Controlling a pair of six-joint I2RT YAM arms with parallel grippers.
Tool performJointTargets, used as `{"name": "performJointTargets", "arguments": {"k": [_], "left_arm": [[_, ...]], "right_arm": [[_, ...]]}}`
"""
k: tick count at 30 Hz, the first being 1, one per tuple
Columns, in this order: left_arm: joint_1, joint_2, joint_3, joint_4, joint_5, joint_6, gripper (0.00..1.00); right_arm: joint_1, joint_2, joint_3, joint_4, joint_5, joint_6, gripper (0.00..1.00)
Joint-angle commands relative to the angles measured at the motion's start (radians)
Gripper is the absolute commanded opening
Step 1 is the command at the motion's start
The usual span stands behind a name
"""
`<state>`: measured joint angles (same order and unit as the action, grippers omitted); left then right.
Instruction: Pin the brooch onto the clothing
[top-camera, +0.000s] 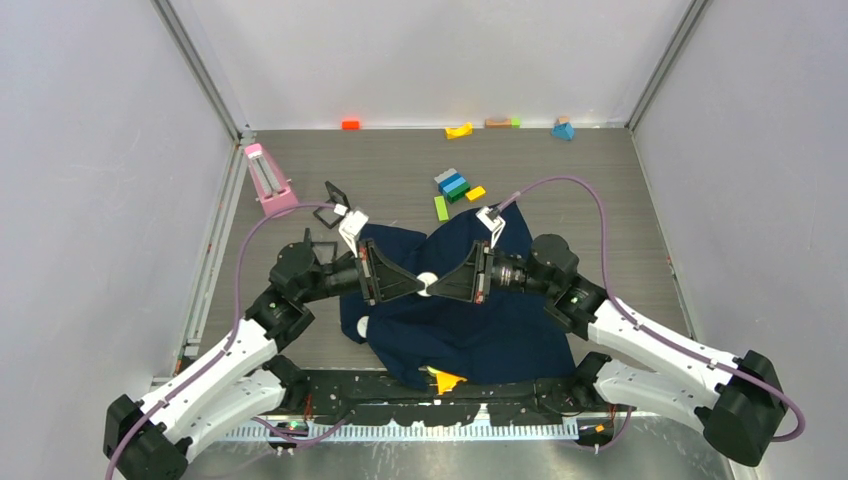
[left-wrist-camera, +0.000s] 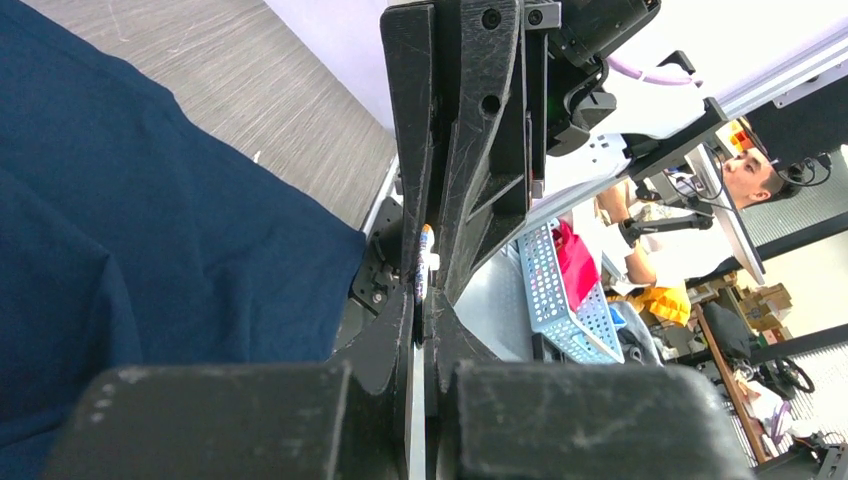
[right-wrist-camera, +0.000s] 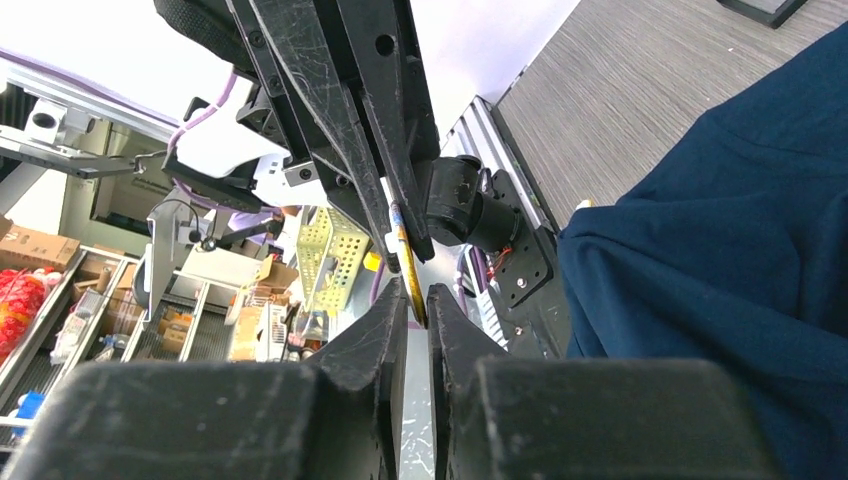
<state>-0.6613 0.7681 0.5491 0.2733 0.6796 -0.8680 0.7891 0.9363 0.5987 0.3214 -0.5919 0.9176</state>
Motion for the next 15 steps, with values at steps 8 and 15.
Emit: {"name": "performJointTargets", "arguments": {"k": [8,15], "left_arm": [[-0.008,0.031,0.041,0.128,0.220,-0.007,0.00],[-0.006,-0.011,0.019,0.032,0.139,0.055,0.00]], "right_arm": [[0.001,0.143,0.023,-0.002,0.097,0.043,0.10],[0.001,0.115,0.025,-0.001,0.100,0.030,0.18]]}}
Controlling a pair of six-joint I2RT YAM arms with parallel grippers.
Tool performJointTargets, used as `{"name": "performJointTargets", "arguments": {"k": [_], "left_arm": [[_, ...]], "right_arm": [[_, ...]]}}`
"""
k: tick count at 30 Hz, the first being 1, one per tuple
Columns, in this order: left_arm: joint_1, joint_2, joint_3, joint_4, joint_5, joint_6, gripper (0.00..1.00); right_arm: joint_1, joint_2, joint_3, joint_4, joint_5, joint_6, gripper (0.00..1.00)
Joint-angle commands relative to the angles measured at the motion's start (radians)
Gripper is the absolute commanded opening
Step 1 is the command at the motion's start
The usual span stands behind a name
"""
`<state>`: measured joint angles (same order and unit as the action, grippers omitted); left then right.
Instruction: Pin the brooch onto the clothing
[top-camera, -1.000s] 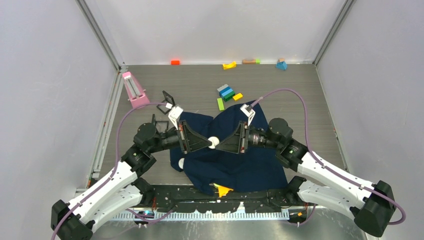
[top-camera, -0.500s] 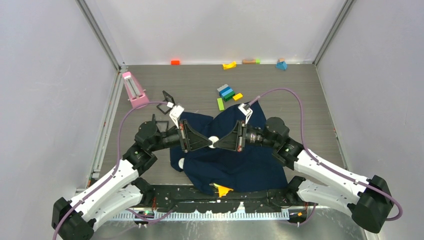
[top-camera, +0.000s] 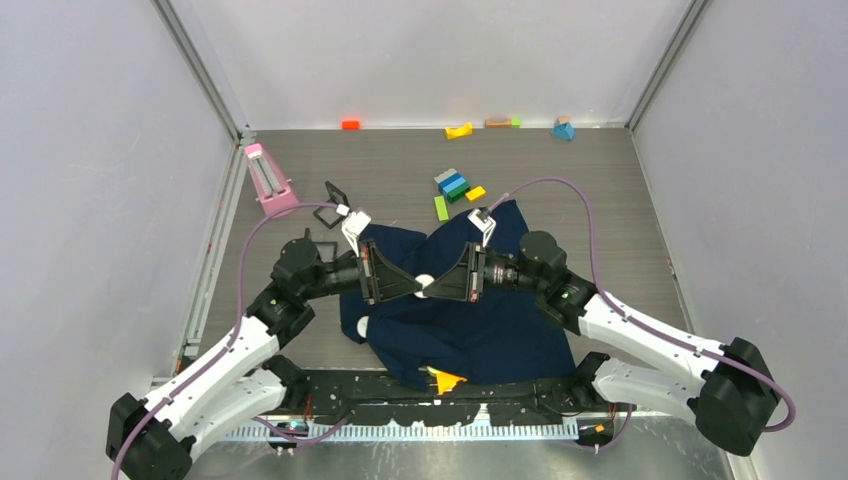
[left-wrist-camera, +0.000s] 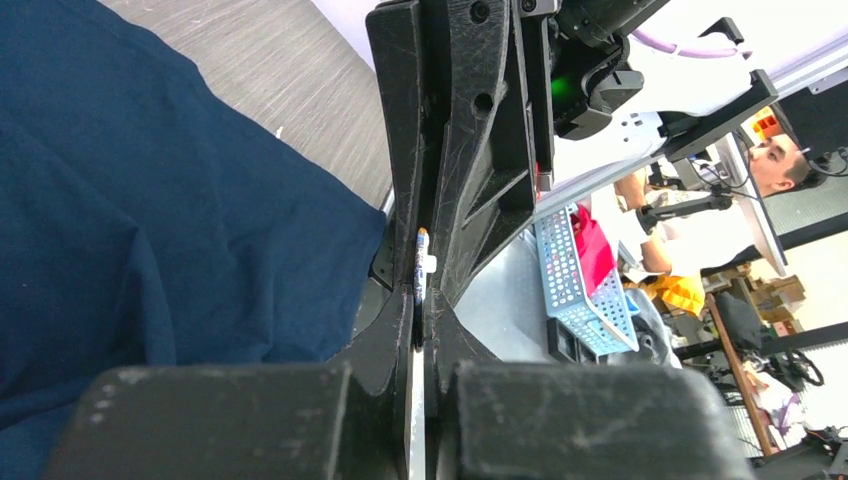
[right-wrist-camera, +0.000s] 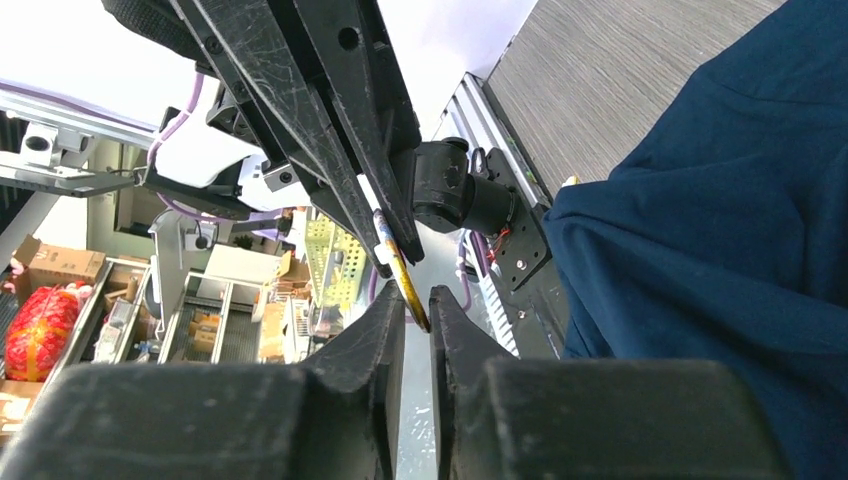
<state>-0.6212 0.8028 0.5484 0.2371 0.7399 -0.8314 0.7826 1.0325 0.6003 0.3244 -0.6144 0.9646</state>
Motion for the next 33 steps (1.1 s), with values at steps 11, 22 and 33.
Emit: {"name": "performJointTargets", "arguments": {"k": [11,22,33], "left_arm": [[0.005,-0.038,0.092,-0.247,-0.016,0.153,0.00],[0.185,-0.056,0.118,-0.498,-0.038,0.153,0.00],[0.198,-0.241,0.125,-0.839,-0.057,0.147,0.00]], "right_arm": [[0.007,-0.183,0.126,-0.400,0.280,-0.221,0.58],[0.040,-0.170,0.125,-0.538,0.347,-0.290,0.62],[0.410,0.104,0.086,-0.320,0.595,-0.364,0.58]]}}
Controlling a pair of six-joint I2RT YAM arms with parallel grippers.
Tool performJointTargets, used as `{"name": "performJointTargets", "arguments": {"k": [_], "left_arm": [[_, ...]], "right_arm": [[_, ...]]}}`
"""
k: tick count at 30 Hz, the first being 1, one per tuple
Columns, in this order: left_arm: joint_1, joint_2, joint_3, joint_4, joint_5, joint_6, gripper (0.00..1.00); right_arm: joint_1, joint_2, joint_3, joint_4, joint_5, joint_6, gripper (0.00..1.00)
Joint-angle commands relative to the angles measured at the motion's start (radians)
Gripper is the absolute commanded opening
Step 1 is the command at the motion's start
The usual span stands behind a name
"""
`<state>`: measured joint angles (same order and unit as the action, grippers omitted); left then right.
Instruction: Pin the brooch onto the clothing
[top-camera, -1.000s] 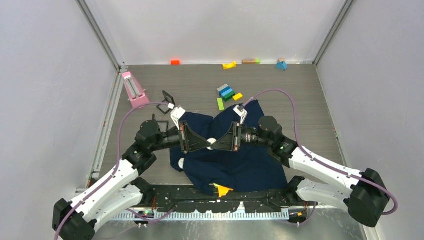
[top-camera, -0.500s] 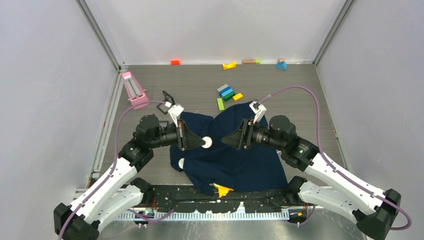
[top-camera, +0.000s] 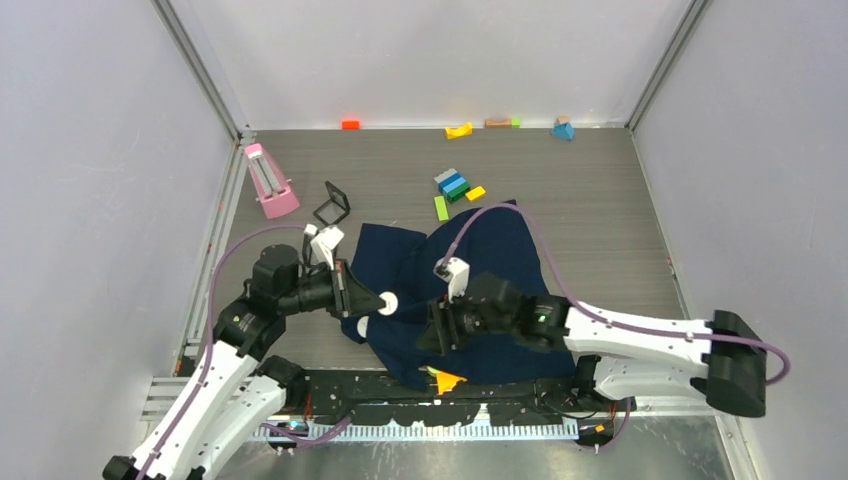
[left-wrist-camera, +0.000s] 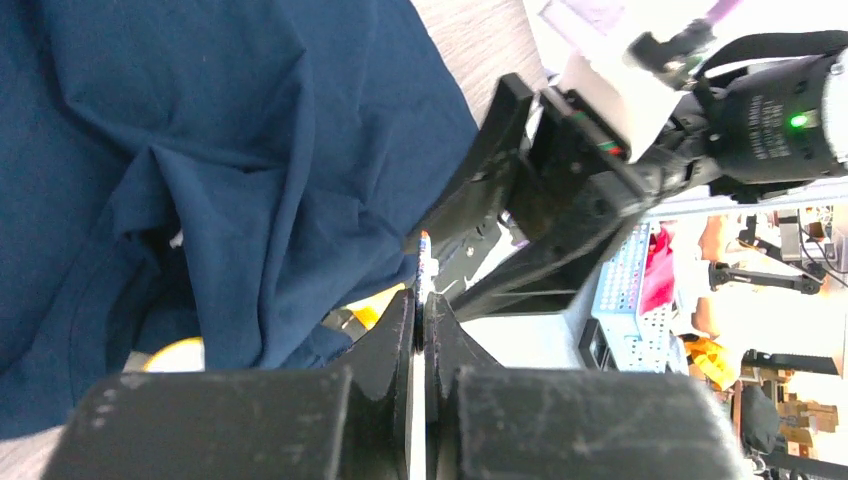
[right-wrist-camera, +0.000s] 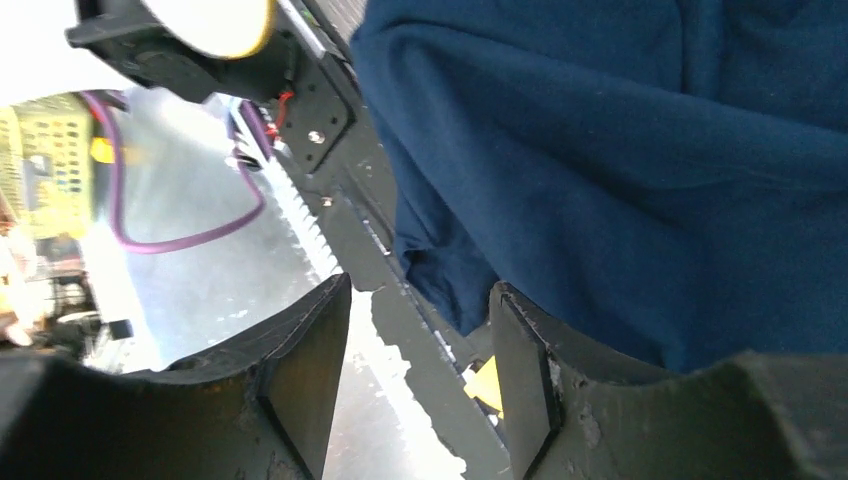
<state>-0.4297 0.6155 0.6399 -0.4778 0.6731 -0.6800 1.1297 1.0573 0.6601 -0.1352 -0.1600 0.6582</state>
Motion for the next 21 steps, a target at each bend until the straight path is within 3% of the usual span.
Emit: {"name": "performJointTargets", "arguments": {"k": [1,9,11,14,15,21], "left_arm": [[0.006,-0.065,0.028,-0.136,0.023,-0.004,0.00],[0.006,-0.069,0.027,-0.265,-0.003,0.090,0.00],[0.006,-0.068,0.028,-0.246,0.008,0.088,0.00],[0.006,-0.059,0.017,-0.215,0.029,0.082,0.00],[0.006,-0.059,0.011,-0.213,0.027,0.088,0.00],[0.006,-0.068,-0.030,-0.187,0.022,0.080,0.00]], "right_arm": [[0.075,0.120,0.038,0.169,0.191,-0.077,0.58],[0.137,0.289,0.128,0.186,0.395,-0.185,0.55],[0.140,0.298,0.117,0.201,0.437,-0.197,0.50],[0.140,0.295,0.091,0.218,0.509,-0.198,0.32],[0.140,0.294,0.088,0.214,0.524,-0.198,0.31],[0.139,0.288,0.073,0.227,0.480,-0.203,0.42]]}}
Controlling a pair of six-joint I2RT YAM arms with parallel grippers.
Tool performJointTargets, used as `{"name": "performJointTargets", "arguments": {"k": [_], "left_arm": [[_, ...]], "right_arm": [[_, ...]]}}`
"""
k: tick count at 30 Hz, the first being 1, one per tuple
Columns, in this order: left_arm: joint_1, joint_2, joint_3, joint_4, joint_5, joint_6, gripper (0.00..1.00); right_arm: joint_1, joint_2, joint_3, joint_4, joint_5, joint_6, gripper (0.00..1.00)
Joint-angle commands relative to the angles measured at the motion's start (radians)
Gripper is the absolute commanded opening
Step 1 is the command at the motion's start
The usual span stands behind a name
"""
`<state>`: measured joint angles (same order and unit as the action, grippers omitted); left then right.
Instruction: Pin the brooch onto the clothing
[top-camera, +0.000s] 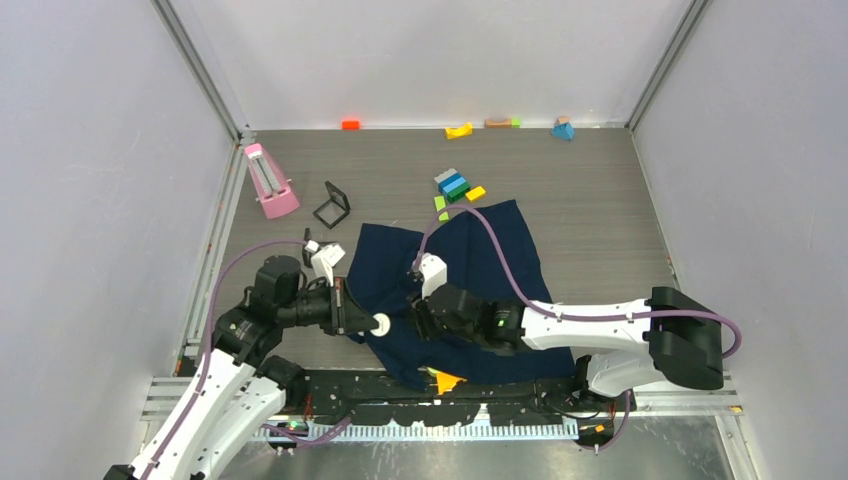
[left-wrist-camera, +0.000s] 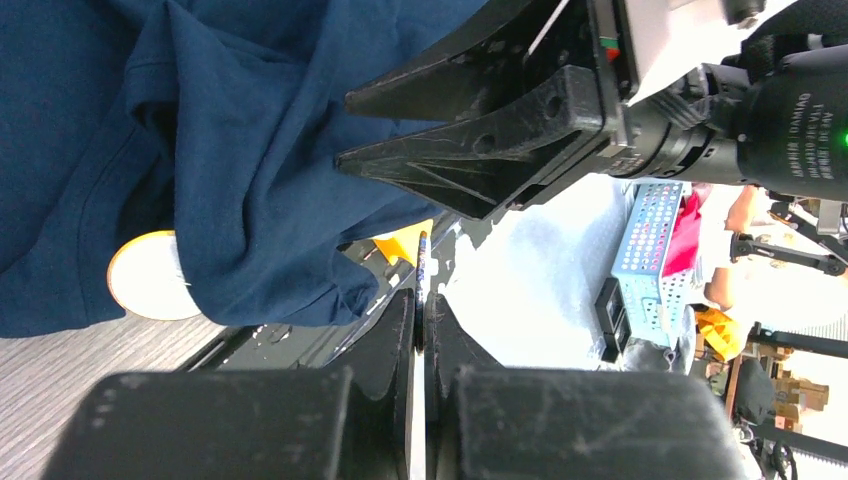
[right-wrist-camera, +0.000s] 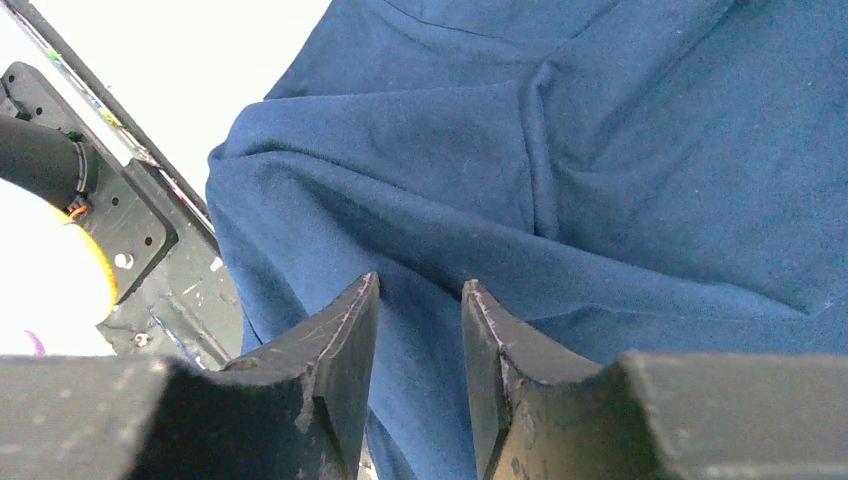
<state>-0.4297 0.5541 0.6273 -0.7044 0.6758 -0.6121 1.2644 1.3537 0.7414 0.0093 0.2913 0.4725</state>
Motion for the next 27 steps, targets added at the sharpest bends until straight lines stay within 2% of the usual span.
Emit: {"name": "performJointTargets", "arguments": {"k": [1,7,9,12,15,16,20,27], "left_arm": [[0.006,-0.006,-0.019,0.044,0.020,0.010,0.00],[0.006,-0.009,-0.009,0.051,0.030,0.012,0.00],[0.006,-0.009,-0.016,0.087,0.051,-0.009,0.00],[0.006,0.017,-0.008,0.112,0.066,-0.020,0.00],[0.006,0.038,0.007,0.117,0.065,-0.017,0.00],[0.006,0.039,0.007,0.119,0.061,-0.017,0.00],[0.006,0.028,-0.011,0.131,0.039,-0.016,0.00],[0.006,0.025,-0.091,0.214,-0.003,-0.068,0.00]], "right_arm": [[0.004,-0.001,-0.007,0.086,0.003,-0.014,0.42],[0.000,0.032,-0.020,0.113,-0.081,0.015,0.41],[-0.001,0.039,-0.027,0.128,-0.095,0.019,0.35],[-0.005,0.045,-0.032,0.135,-0.091,0.019,0.22],[-0.018,0.048,-0.030,0.116,-0.055,0.017,0.04],[-0.022,0.043,-0.026,0.095,-0.019,0.017,0.02],[-0.069,-0.012,-0.042,0.034,0.052,0.021,0.01],[-0.205,-0.133,-0.100,-0.033,0.029,0.017,0.01]]}}
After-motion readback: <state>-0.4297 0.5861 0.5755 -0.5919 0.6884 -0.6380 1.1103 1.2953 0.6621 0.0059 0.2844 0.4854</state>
